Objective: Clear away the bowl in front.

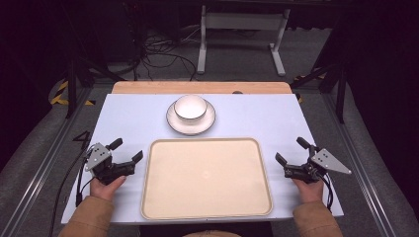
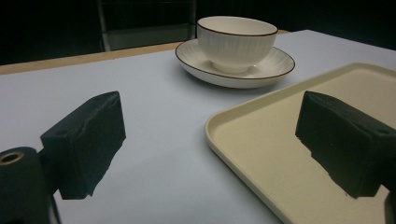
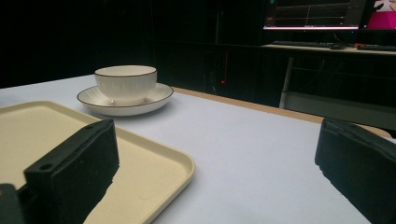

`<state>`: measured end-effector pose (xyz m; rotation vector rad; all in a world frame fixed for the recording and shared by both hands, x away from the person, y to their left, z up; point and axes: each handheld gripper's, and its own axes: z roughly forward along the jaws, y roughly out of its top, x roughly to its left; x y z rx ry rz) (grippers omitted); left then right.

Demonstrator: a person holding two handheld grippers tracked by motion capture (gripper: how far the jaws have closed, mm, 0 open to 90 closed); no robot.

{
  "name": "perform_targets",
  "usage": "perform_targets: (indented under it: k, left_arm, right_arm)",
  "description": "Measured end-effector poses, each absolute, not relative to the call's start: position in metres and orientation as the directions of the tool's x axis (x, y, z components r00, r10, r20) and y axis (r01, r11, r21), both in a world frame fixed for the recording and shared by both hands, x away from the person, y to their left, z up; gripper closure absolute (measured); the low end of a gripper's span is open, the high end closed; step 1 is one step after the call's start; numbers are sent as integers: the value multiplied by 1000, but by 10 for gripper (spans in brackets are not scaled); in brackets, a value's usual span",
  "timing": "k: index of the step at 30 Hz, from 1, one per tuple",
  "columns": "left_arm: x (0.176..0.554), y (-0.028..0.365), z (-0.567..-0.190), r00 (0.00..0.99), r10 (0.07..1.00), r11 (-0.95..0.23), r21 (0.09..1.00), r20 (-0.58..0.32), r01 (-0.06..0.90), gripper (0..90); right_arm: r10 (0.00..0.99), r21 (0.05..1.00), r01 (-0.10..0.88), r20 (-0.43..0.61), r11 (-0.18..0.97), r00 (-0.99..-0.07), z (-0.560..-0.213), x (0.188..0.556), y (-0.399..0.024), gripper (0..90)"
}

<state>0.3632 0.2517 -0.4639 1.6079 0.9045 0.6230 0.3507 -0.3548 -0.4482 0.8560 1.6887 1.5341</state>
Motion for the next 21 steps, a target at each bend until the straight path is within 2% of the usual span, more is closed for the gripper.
perform_targets:
  k: [8, 21]
  left_arm:
    - [363, 248, -465, 577, 814, -103, 961, -67, 257, 89]
    - [363, 249, -464, 578, 811, -81, 961, -91, 265, 73]
  right_arm:
    - [828, 994, 22, -77, 107, -556, -449, 351, -352, 0]
    - [826, 994, 33, -71, 107, -559, -449, 352, -351, 0]
